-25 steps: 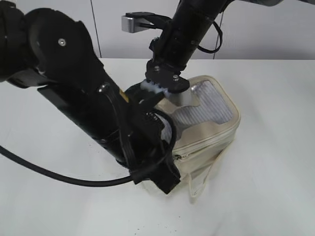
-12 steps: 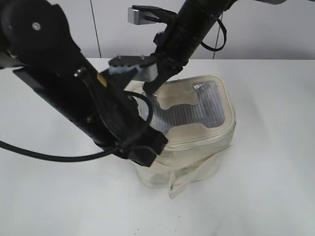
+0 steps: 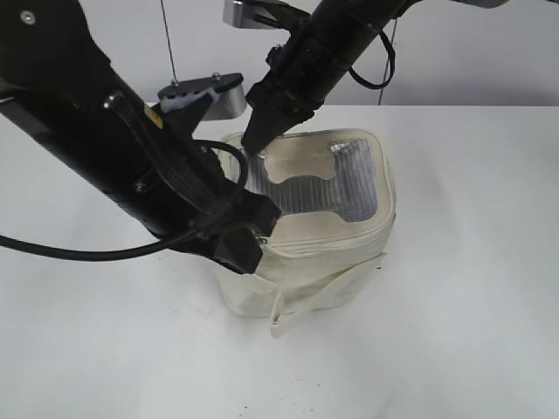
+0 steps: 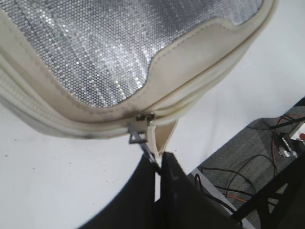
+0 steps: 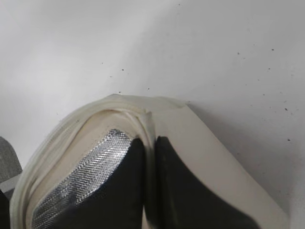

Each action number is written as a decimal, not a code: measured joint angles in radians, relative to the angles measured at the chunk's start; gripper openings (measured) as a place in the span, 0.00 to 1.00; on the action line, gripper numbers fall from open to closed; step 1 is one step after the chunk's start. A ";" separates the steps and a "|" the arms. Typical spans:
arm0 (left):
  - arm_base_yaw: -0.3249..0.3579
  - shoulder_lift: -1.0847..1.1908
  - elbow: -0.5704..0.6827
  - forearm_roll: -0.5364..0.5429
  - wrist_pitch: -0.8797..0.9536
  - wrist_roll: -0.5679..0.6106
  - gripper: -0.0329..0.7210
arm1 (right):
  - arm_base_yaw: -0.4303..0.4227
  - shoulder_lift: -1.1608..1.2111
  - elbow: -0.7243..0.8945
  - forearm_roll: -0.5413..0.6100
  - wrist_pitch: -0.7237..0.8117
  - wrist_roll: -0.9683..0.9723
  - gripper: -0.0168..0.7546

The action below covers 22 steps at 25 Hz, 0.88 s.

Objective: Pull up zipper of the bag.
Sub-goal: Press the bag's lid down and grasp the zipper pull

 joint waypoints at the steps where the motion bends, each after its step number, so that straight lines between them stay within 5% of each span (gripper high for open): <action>1: -0.005 0.008 0.000 -0.016 0.000 0.000 0.04 | 0.000 0.000 0.000 0.000 0.003 0.001 0.07; 12: -0.138 0.063 0.000 -0.128 -0.113 -0.008 0.04 | 0.001 0.000 0.000 0.007 0.064 -0.002 0.07; 22: -0.134 0.093 0.007 -0.146 -0.223 -0.007 0.05 | 0.000 0.000 0.000 -0.008 0.042 -0.002 0.07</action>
